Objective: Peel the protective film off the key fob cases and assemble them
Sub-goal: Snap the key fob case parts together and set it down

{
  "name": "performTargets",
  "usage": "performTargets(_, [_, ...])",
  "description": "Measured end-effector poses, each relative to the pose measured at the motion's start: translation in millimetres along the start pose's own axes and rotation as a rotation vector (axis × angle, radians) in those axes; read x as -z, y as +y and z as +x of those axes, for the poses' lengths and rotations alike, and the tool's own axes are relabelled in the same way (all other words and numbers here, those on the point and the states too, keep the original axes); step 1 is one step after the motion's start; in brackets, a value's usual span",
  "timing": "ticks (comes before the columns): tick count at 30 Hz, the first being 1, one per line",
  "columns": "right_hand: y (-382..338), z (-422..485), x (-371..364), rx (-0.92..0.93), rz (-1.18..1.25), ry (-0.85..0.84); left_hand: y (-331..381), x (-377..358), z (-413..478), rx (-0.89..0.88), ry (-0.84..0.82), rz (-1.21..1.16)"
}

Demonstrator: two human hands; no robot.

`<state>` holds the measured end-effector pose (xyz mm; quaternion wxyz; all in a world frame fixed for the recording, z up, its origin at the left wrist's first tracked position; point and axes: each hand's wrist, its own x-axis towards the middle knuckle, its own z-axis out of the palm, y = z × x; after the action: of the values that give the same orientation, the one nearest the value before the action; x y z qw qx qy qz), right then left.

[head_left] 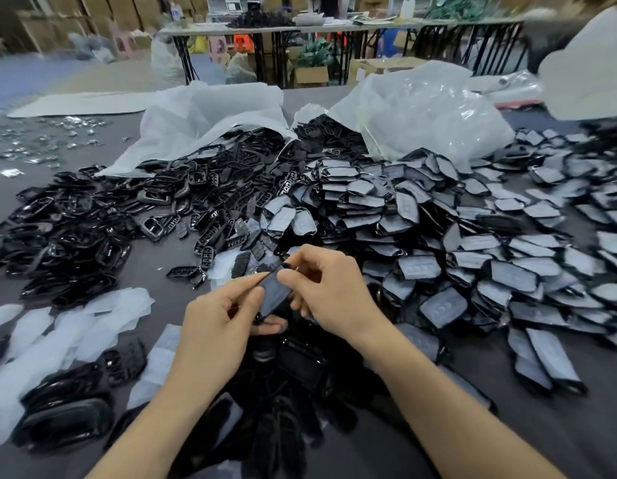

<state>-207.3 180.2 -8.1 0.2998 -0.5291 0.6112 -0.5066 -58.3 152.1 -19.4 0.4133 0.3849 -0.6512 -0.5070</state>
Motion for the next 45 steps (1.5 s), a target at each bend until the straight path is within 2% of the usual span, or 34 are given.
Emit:
performTargets(4, [-11,-1,17,0.026,-0.114,0.025,16,-5,4,0.183,-0.124,-0.257])
performTargets(12, [-40,-6,112,-0.063,-0.089,0.137,76,-68,41,-0.021,-0.41,-0.101])
performTargets(17, [-45,-12,165,-0.166,-0.192,0.237,101,-121,51,0.158,-0.511,-0.257])
performTargets(23, [-36,-14,204,-0.263,-0.255,0.281,105,-177,58,0.298,-0.485,-0.198])
performTargets(28, [-20,-17,229,-0.378,-0.223,0.297,103,-207,59,0.26,-0.488,-0.067])
performTargets(35, [15,-8,249,-0.494,0.079,0.402,95,-200,61,0.197,-0.433,-0.023])
performTargets(38, [29,0,249,-0.568,-0.038,0.373,87,-163,76,0.073,-0.361,0.073])
performTargets(42, [33,4,244,-0.606,-0.349,0.308,62,-90,104,-0.129,-0.084,0.404])
performTargets(45, [19,5,245,-0.535,-0.56,0.398,30,-27,122,-0.078,0.041,0.739])
